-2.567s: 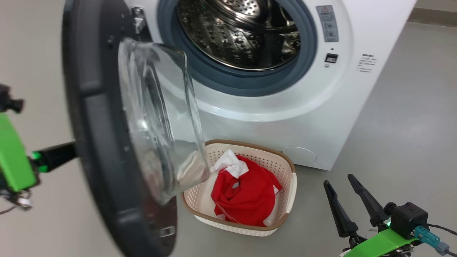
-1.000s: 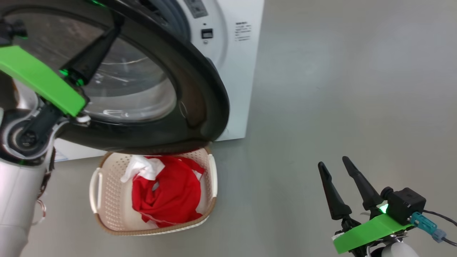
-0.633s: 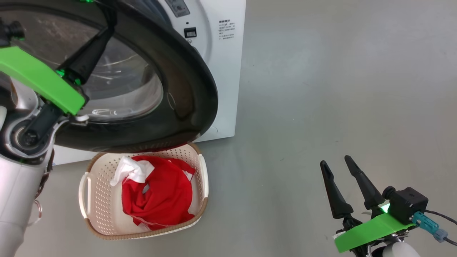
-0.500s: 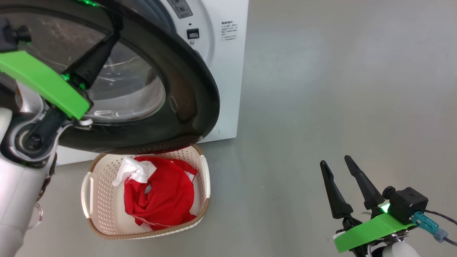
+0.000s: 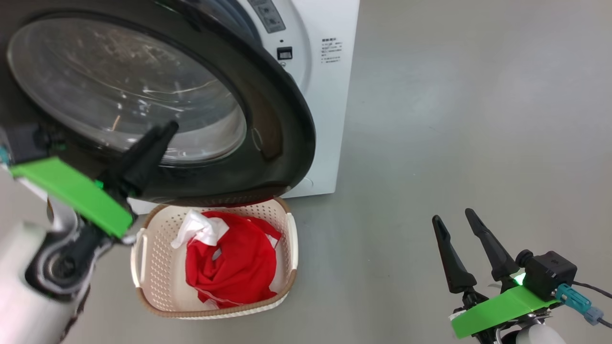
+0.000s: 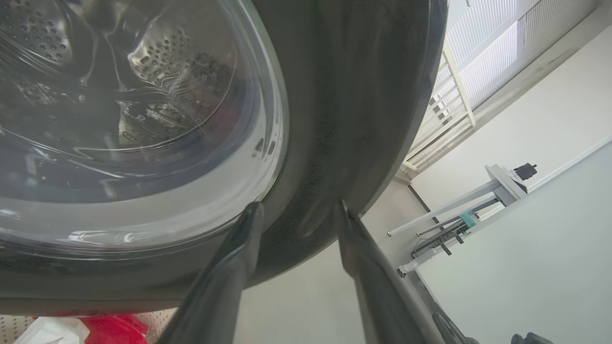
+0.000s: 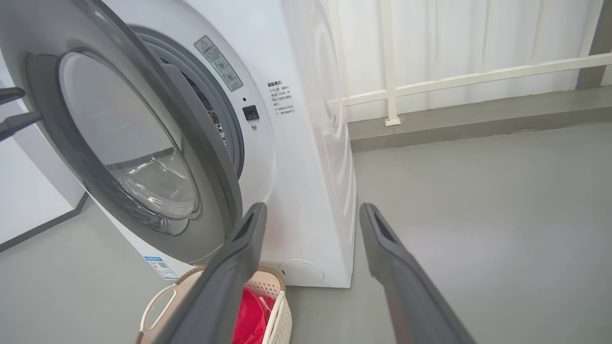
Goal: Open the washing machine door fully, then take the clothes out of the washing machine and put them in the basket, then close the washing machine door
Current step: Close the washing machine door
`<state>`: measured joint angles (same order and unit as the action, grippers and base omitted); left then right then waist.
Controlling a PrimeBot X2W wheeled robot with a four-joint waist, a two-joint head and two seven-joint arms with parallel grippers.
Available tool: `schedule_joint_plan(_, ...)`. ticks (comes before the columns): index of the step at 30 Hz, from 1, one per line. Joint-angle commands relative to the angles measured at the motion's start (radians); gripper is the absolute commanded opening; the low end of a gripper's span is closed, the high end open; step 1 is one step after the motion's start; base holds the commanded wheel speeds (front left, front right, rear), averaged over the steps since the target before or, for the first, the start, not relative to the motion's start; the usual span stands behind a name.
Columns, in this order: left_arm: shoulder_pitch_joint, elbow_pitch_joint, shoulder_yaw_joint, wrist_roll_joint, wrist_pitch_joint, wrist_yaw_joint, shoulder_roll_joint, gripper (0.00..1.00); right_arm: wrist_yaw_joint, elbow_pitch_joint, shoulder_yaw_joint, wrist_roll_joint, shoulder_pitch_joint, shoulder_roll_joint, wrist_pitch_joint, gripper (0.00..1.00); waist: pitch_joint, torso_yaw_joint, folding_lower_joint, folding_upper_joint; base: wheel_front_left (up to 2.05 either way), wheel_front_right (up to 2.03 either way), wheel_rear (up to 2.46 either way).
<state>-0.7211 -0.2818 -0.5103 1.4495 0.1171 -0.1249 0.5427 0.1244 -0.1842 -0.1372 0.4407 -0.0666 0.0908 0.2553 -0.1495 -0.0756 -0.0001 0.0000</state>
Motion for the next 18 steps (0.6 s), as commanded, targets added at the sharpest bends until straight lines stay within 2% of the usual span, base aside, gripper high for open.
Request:
schedule_joint_plan(1,0.021,0.031,0.032,0.0,-0.031,-0.006,0.063,0.89,0.006,0.027,-0.014,0.001,-0.003,0.013,0.006,1.0,0.011,0.014,0.0001,0.0,0.0,0.0,0.0)
schedule_joint_plan(2,0.04,0.036,0.027,-0.004,-0.046,-0.006,0.069,0.97,0.006,0.027,-0.013,0.0,-0.001,0.016,0.006,1.0,0.013,0.018,0.0001,0.0,0.0,0.0,0.0)
schedule_joint_plan(3,0.059,0.04,0.019,-0.011,-0.06,-0.006,0.076,1.0,0.006,0.028,-0.011,0.0,0.003,0.017,0.006,1.0,0.016,0.023,0.0001,0.0,0.0,0.0,0.0)
schedule_joint_plan(8,0.134,0.049,-0.002,-0.015,-0.119,-0.006,0.09,1.0,0.006,0.029,-0.009,-0.001,0.013,0.021,0.006,1.0,0.02,0.039,0.0001,0.0,0.0,0.0,0.0)
schedule_joint_plan(12,0.251,0.04,-0.004,0.013,-0.236,-0.006,0.083,1.0,0.006,0.032,-0.003,-0.002,0.026,0.023,0.006,1.0,0.022,0.059,0.0001,0.0,0.0,0.0,0.0)
schedule_joint_plan(18,0.345,0.025,-0.009,0.015,-0.318,-0.006,0.08,1.0,0.006,0.033,0.005,-0.002,0.041,0.026,0.006,1.0,0.024,0.071,0.0001,0.0,0.0,0.0,0.0)
